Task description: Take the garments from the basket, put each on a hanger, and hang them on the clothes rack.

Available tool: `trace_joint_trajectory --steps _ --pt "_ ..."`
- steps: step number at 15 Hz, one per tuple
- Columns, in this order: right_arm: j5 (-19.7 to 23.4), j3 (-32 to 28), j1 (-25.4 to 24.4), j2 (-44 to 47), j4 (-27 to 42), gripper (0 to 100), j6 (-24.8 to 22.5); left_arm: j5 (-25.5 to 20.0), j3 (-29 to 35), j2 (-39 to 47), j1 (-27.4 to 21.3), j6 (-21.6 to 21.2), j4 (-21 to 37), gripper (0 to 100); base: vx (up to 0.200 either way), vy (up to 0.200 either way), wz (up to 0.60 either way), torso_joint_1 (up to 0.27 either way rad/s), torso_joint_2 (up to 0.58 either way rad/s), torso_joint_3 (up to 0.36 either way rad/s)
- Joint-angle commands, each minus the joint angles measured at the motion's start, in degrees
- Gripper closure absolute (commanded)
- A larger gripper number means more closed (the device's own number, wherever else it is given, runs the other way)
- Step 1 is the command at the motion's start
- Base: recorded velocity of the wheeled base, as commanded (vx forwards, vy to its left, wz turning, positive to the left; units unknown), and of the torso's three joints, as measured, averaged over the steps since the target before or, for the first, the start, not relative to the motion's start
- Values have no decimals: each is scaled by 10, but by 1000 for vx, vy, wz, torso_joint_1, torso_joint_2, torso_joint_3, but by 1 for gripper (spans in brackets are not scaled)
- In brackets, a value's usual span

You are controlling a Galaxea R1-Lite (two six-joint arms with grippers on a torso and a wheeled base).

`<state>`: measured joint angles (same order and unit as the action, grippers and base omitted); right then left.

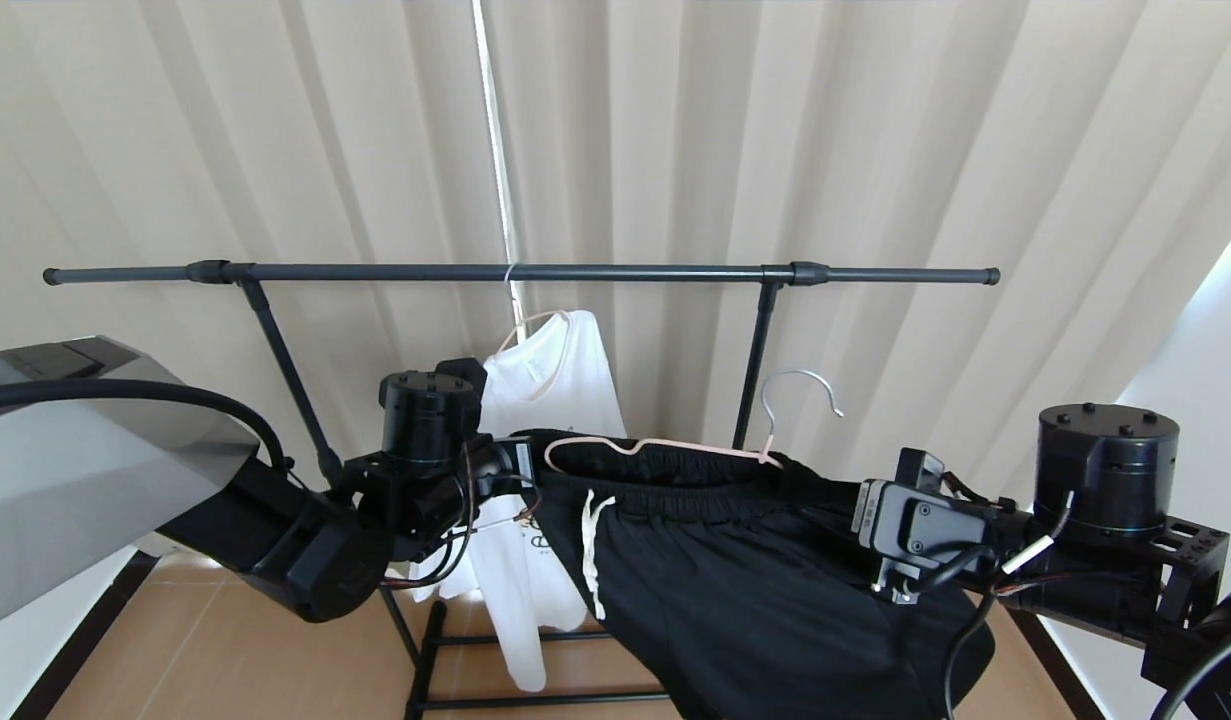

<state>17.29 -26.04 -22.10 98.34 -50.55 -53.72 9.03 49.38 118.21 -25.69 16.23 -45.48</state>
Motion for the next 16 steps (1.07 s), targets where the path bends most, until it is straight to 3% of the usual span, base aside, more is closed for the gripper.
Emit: trace_joint_trajectory --steps 1,5,13,16 --pt "-1 1 0 17 -2 100 -2 0 -4 -24 -9 -1 10 100 0 0 0 0 0 0" --pt "-4 1 0 26 -2 100 -10 -1 -1 -67 -23 0 87 100 0 0 0 0 0 0" --pt "-16 -4 0 54 -3 100 -10 -1 12 -111 -40 1 183 100 0 0 0 0 0 0" --pt "-29 -5 0 68 -4 100 -10 -1 31 -137 -61 16 257 100 0 0 0 0 0 0"
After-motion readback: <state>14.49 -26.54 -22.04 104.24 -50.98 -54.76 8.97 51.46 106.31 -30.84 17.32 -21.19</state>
